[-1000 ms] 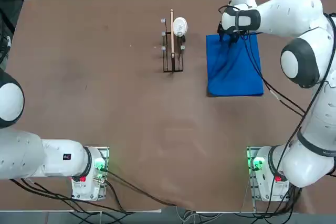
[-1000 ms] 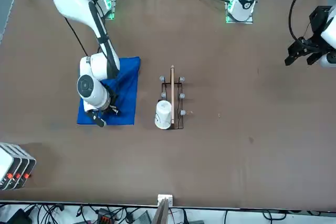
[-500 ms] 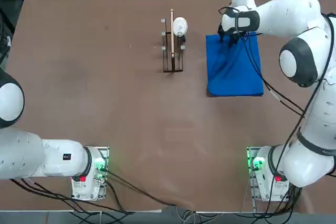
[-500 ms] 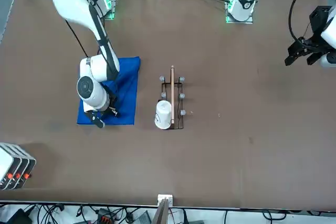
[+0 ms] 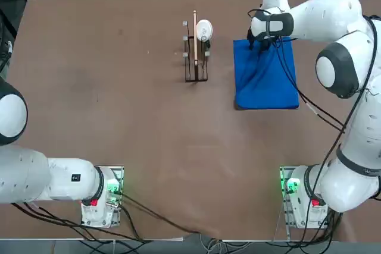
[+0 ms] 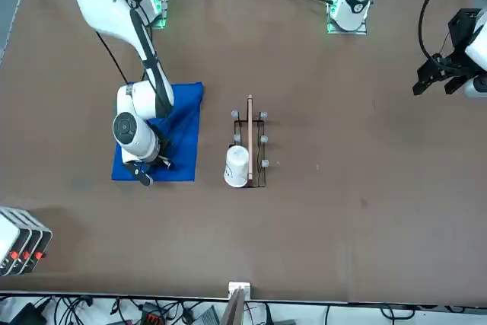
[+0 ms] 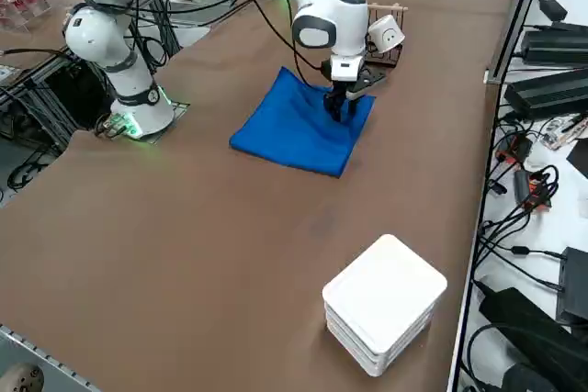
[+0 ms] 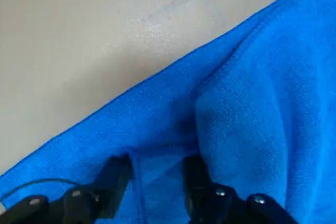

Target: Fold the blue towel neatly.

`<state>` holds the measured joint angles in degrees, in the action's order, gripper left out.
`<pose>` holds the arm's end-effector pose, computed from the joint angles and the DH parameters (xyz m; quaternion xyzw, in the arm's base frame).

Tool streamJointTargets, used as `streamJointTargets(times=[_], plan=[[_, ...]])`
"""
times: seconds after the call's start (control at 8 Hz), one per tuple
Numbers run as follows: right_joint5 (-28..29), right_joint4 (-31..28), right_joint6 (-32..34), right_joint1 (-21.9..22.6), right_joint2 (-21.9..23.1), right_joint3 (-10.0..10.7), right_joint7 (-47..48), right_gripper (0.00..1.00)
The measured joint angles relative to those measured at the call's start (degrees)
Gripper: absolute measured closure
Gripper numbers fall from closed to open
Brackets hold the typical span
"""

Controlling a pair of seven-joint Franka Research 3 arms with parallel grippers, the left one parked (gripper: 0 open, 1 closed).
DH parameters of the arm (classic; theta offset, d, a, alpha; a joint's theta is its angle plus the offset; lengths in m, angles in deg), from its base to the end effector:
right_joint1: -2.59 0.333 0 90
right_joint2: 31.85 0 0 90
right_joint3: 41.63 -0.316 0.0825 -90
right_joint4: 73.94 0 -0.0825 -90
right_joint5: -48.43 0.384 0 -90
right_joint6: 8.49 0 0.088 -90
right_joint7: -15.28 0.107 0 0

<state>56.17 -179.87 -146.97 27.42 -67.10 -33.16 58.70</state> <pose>0.6111 0.1851 0.1887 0.9622 -0.2716 -0.0167 0.0085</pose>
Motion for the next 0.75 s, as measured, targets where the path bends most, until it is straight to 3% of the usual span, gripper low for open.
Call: streamJointTargets(times=[0.25,0.5,0.75], plan=[[0.0,0.1,0.1,0.0,0.1,0.0,0.0,0.51],[0.0,0.1,0.1,0.0,0.1,0.0,0.0,0.52],[0.0,0.1,0.1,-0.1,0.2,0.0,0.0,0.59]])
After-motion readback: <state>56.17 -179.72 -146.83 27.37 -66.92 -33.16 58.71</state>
